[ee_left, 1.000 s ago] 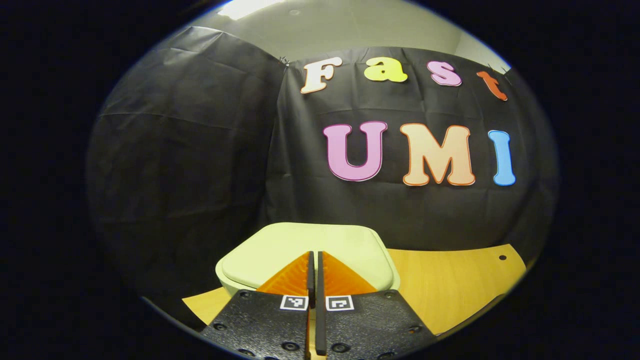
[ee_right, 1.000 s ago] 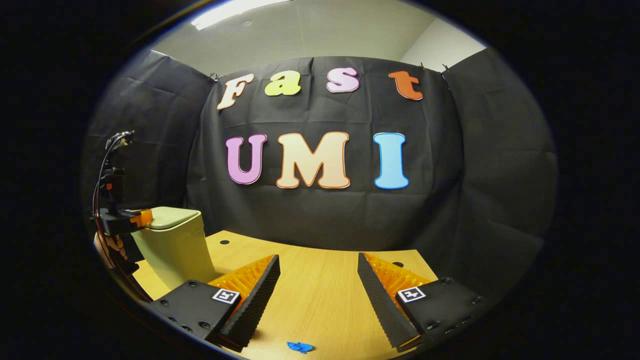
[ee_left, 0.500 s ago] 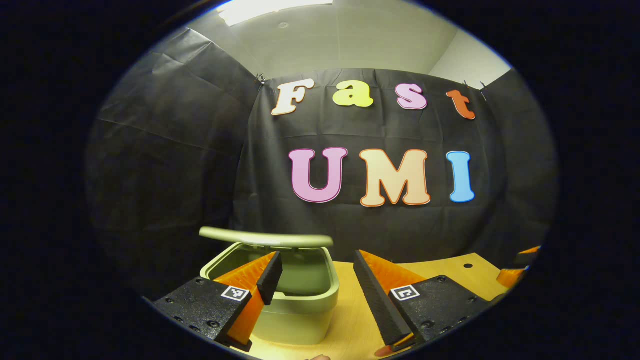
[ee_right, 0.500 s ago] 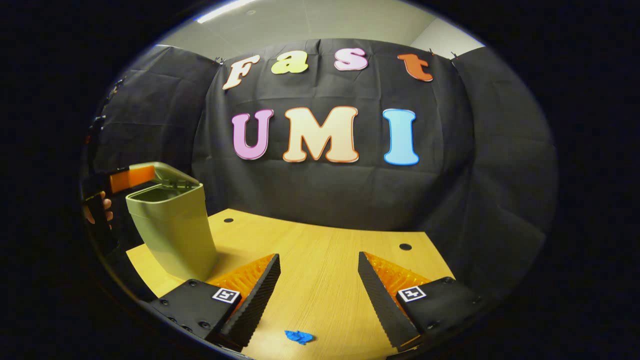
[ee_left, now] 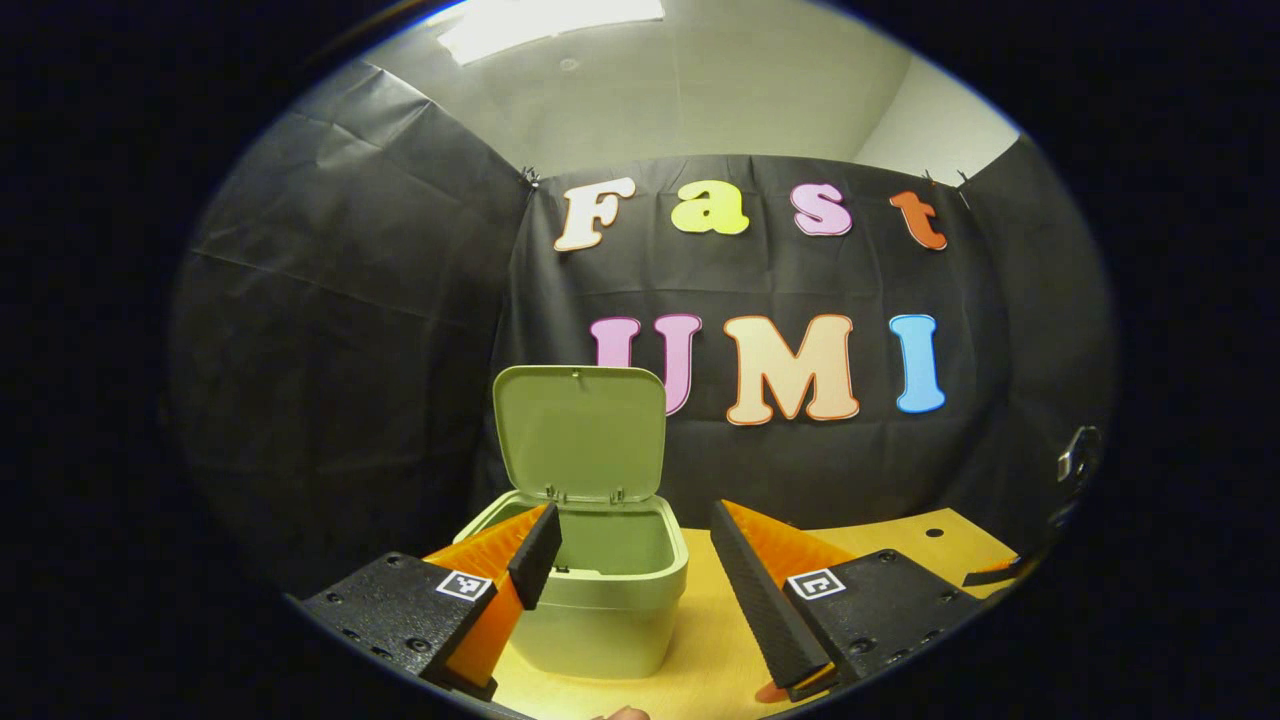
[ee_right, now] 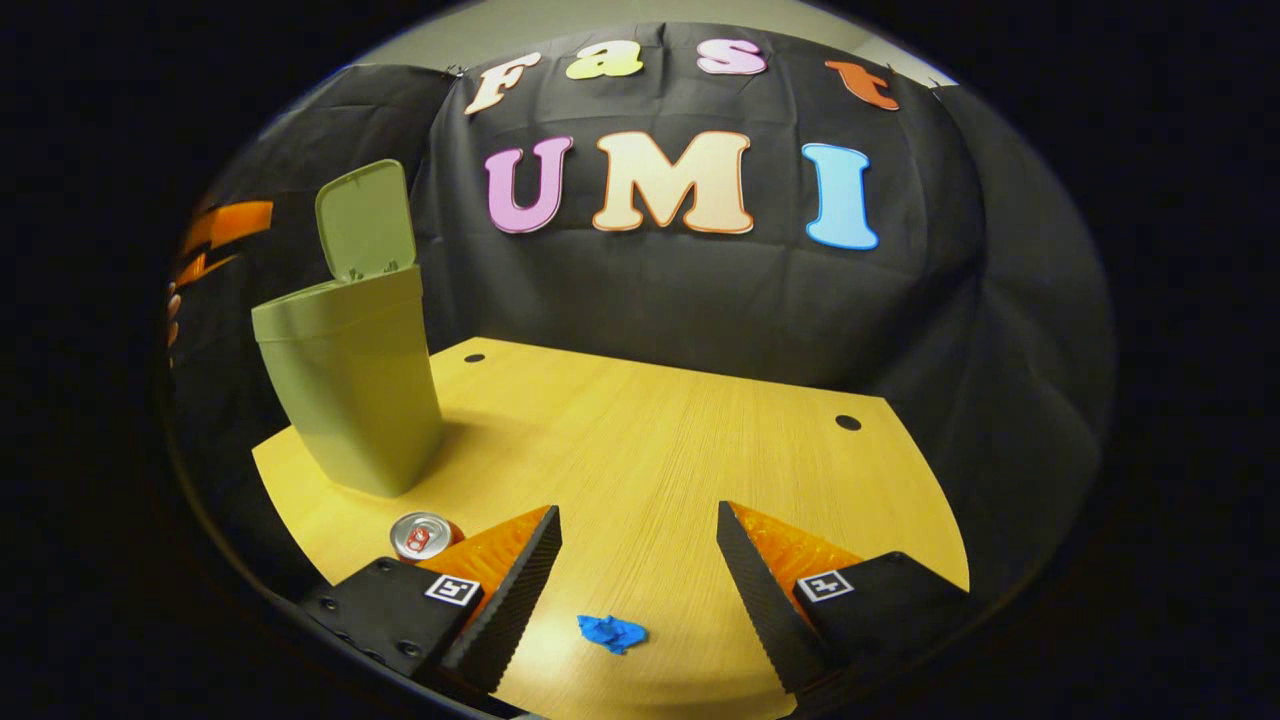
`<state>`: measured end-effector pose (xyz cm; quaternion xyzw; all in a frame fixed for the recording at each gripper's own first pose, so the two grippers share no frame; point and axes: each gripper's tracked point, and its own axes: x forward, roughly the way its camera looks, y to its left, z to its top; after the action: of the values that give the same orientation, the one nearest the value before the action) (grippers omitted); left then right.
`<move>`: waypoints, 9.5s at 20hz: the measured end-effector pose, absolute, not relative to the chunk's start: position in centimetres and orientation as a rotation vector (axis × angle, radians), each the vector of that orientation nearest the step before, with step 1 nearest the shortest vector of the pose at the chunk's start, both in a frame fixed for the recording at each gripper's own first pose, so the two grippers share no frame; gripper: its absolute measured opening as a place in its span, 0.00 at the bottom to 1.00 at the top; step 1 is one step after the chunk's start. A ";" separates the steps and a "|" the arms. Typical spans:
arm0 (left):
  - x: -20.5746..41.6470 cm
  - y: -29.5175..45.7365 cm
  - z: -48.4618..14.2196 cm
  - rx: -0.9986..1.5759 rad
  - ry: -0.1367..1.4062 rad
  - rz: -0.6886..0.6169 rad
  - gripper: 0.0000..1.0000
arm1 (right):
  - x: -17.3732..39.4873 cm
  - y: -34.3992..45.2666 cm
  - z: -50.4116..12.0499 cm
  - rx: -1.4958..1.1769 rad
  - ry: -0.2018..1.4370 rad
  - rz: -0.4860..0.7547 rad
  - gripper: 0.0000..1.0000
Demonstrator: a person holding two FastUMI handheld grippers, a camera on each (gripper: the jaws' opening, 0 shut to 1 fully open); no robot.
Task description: Press the lid of the desktop garbage bin to open it, pick up the crumpled paper on the desktop and throw it into the bin, then pick up the pop can on the desktop and drop it into the bin, and finally close the garbage bin lid.
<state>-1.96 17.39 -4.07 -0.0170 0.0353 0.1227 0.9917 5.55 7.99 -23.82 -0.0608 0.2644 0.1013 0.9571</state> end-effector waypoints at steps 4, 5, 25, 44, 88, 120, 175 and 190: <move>-3.8 18.0 -2.8 -0.008 0.056 0.269 0.91 | 4.4 8.0 -28.2 -0.173 0.627 0.230 0.99; -4.1 18.2 -2.6 -0.003 0.053 0.271 0.92 | 4.3 7.8 -29.3 -0.186 0.650 0.230 0.99; -6.6 20.3 -3.6 0.026 0.108 0.334 0.93 | 2.1 9.1 -35.9 -0.120 0.903 0.312 0.17; -5.4 25.5 -5.6 -0.011 0.109 0.259 0.93 | 12.2 21.9 -10.6 -0.077 0.352 0.369 0.17; 1.0 10.4 -12.3 -0.084 0.200 -0.094 0.93 | 12.9 13.8 -6.5 -0.099 0.225 0.255 0.98; -4.5 -3.3 -34.1 -0.099 0.685 -0.313 0.79 | 3.0 -0.7 -14.5 -0.085 0.444 0.041 0.98; 17.2 28.0 4.7 -0.085 0.030 0.163 0.93 | 3.7 3.2 -19.0 -0.020 0.471 0.103 0.99; 18.3 28.8 0.0 -0.060 0.277 0.172 0.95 | 2.9 1.4 -19.4 0.029 0.483 0.079 0.99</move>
<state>18.27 28.84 0.05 -0.0297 0.1378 0.0855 0.9863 2.92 1.38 -19.41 0.0142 0.2391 0.0390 0.9701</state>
